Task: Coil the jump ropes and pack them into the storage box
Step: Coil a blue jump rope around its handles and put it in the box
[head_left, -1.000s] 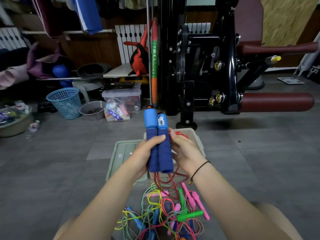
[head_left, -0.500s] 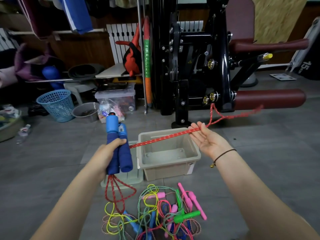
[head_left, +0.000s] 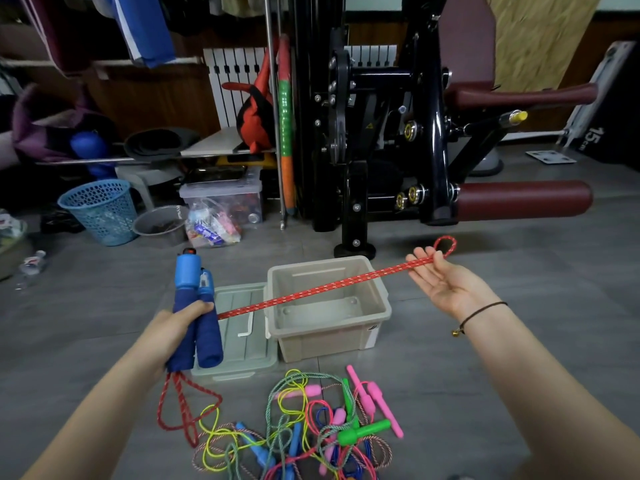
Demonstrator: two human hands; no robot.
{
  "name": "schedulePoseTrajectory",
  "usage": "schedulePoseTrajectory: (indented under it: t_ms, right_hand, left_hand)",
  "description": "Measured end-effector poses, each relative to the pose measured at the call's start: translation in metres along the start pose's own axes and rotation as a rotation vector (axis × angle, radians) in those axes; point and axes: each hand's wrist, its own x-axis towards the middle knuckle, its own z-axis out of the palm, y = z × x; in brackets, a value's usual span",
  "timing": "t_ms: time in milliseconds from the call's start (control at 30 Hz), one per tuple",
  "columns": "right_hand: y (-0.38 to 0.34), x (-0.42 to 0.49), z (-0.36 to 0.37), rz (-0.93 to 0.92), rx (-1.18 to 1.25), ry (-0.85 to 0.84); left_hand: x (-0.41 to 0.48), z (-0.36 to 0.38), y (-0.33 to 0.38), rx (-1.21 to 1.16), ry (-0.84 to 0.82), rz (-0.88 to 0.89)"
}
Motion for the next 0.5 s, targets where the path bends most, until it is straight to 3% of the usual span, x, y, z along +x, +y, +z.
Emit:
schedulePoseTrajectory:
  t_ms: [500]
  right_hand:
    - [-0.024,0.006,-0.011,-0.096,0.132,0.121]
  left_hand:
    - [0.015,-0.018,-0.007,0.074,0.097,0.000]
